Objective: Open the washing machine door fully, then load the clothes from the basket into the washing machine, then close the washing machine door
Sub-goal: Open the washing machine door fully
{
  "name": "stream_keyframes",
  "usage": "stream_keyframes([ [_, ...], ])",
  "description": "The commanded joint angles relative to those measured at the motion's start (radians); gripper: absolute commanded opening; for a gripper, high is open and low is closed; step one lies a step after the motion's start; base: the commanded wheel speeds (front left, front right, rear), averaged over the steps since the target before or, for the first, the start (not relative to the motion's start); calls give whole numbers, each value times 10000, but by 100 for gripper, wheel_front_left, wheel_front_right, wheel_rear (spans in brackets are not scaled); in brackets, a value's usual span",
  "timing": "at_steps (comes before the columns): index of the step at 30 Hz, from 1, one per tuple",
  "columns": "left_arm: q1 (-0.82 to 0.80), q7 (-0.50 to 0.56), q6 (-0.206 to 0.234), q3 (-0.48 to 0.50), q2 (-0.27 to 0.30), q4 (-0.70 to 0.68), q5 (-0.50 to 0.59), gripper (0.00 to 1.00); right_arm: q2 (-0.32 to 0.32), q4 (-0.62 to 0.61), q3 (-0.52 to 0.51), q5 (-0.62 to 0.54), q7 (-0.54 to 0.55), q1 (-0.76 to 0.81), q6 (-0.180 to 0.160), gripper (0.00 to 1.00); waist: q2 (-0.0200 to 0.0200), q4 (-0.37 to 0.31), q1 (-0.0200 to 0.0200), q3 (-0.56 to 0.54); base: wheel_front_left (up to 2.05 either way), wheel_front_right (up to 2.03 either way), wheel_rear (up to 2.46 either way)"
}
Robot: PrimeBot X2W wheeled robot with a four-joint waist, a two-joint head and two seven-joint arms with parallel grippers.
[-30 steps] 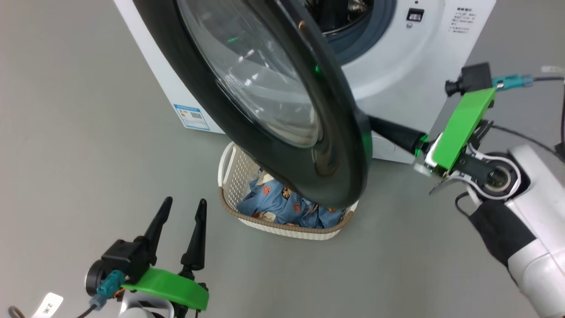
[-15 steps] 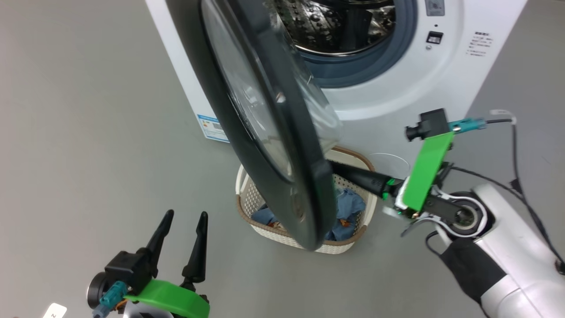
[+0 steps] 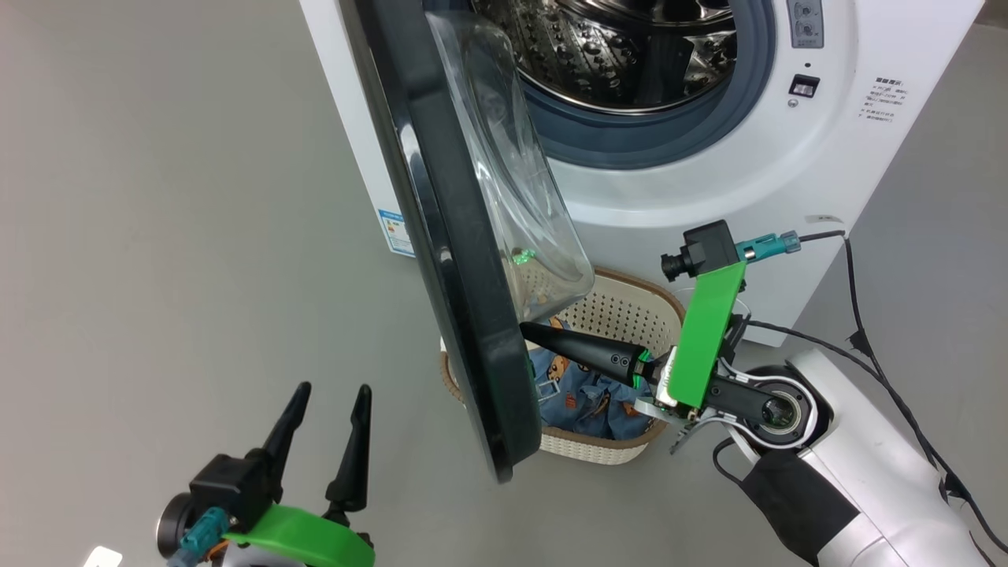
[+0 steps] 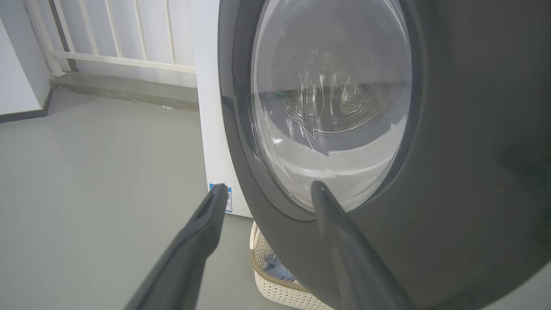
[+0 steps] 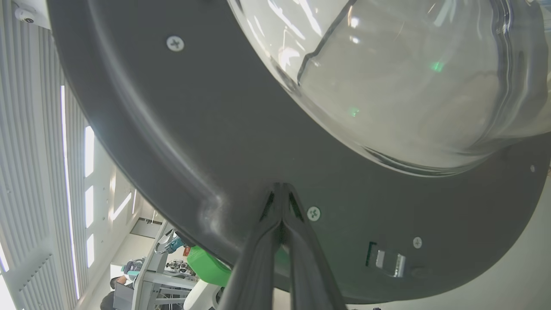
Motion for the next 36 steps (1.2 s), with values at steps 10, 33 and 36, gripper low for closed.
stream_keyframes([
  [10, -94, -65, -27, 338, 176, -13, 185, 100, 137, -168, -43, -341, -414, 458, 17, 0, 0, -360, 0, -217, 0, 0, 0],
  [33, 330, -65, -27, 1157, 592, -308, 57, 100, -1402, -625, -832, -623, -2660, 2509, 17, 100, 0, -2067, 0, -450, 0, 0, 0],
  [36, 373, -65, -27, 1252, 605, -343, 58, 100, -1571, -634, -881, -680, -2911, 2703, 17, 100, 0, -2172, 0, -448, 0, 0, 0],
])
